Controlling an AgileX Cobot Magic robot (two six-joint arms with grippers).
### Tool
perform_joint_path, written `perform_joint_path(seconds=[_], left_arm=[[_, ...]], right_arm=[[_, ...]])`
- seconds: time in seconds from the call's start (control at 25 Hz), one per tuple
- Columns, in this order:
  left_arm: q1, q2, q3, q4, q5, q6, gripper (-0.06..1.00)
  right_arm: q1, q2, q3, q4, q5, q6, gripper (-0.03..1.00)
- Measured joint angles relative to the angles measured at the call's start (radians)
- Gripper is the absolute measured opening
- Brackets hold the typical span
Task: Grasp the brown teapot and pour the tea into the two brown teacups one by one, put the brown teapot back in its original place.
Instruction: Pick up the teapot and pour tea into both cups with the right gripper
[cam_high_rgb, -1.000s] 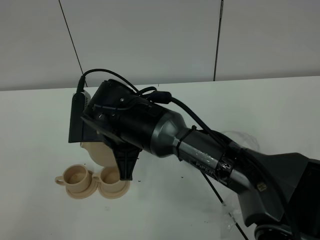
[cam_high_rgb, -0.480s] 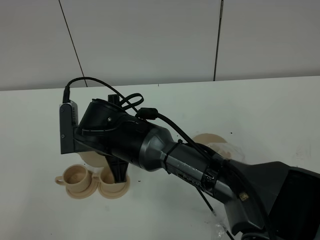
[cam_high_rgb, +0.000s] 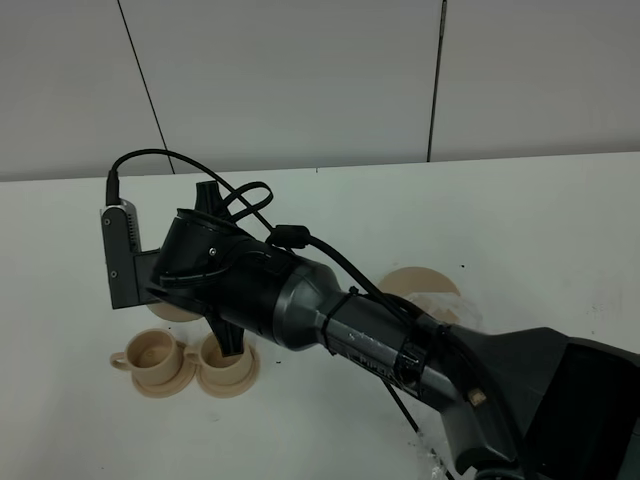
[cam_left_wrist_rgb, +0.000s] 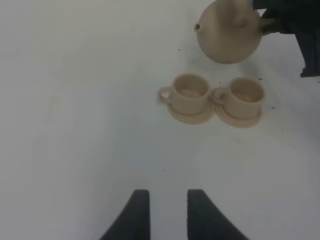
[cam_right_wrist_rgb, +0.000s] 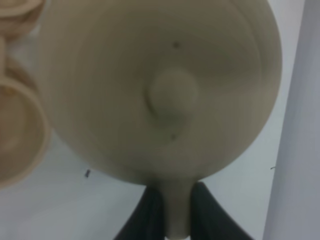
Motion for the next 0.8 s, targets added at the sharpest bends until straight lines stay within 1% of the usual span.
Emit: perform_joint_path(seconds=[0.24, 0.44, 0.68, 0.8], left_arm=[[0.000, 0.000, 0.000, 0.000, 0.000, 0.000, 0.25], [0.000, 0.000, 0.000, 0.000, 0.000, 0.000, 0.25], [0.000, 0.000, 0.000, 0.000, 0.000, 0.000, 0.25], [0.000, 0.000, 0.000, 0.000, 0.000, 0.000, 0.25]], right_arm=[[0.018, 0.020, 0.000, -0.062, -0.045, -0.022, 0.10], [0.041, 0.021, 0.000, -0.076, -0.070, -0.026, 0.10], [0.041, 0.021, 0.000, -0.099, -0.083, -0.026, 0.10], [0.041, 0.021, 0.000, -0.102, -0.119, -0.026, 0.10]])
